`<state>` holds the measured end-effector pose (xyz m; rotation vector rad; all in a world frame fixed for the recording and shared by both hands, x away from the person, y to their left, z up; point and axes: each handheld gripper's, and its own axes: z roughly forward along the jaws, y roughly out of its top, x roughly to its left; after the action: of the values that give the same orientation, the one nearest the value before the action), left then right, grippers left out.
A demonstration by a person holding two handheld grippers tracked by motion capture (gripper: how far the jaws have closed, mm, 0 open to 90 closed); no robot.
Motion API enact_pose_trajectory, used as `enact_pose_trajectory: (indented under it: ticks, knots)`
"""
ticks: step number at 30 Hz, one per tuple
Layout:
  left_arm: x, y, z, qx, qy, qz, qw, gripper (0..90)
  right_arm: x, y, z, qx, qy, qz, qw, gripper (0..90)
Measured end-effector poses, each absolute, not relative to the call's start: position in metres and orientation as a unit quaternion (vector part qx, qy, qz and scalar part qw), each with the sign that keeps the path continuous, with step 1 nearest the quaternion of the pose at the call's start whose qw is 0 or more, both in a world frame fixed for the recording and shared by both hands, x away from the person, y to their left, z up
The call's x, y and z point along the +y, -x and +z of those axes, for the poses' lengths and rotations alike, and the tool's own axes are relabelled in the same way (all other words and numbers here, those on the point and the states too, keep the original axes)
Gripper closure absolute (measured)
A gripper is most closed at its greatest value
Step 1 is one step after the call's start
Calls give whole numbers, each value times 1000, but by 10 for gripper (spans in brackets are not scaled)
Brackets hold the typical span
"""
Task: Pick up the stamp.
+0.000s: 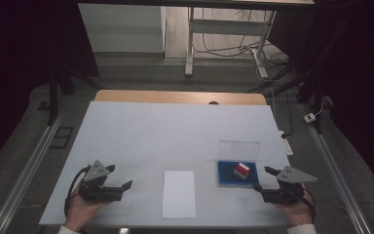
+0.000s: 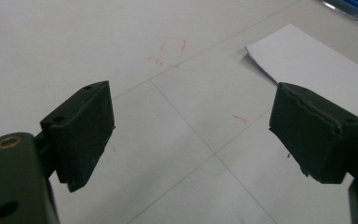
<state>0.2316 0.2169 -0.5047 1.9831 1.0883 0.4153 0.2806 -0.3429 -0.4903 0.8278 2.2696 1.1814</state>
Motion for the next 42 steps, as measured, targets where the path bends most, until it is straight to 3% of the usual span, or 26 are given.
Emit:
enact_pose_trajectory:
  ticks: [21,42]
  knots:
    - [221,-229,-498,436,-782,165,415,142,-342,-279,-489,826,-302,422,222,247]
    - [218,-231,-501,426,-794,157,404,154,-322,-287,-458,837,-280,423,204,285]
